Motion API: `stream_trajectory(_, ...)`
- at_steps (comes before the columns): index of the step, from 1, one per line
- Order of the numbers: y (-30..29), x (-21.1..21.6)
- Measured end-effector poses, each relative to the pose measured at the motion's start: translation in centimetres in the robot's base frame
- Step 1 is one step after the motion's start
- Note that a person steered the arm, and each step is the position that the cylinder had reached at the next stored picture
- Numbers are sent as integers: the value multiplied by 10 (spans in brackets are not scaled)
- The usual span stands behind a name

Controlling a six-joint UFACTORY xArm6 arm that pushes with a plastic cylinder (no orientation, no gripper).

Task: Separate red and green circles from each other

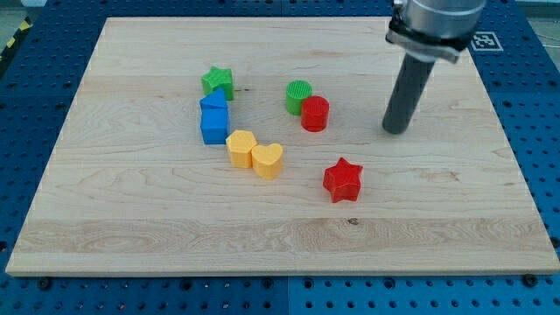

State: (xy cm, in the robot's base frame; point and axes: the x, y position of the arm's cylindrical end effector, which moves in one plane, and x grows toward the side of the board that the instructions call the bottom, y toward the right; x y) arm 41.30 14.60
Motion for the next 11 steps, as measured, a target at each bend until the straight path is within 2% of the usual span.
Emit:
stream_trajectory(1, -54, -42)
stream_trajectory(2, -120, -62)
stream_trajectory(3, -140, -62)
stream_trajectory(5, -89, -50)
stream_trajectory(7, -151, -51)
stream_trajectory(8, -159, -50)
stream_trajectory(11, -126, -31)
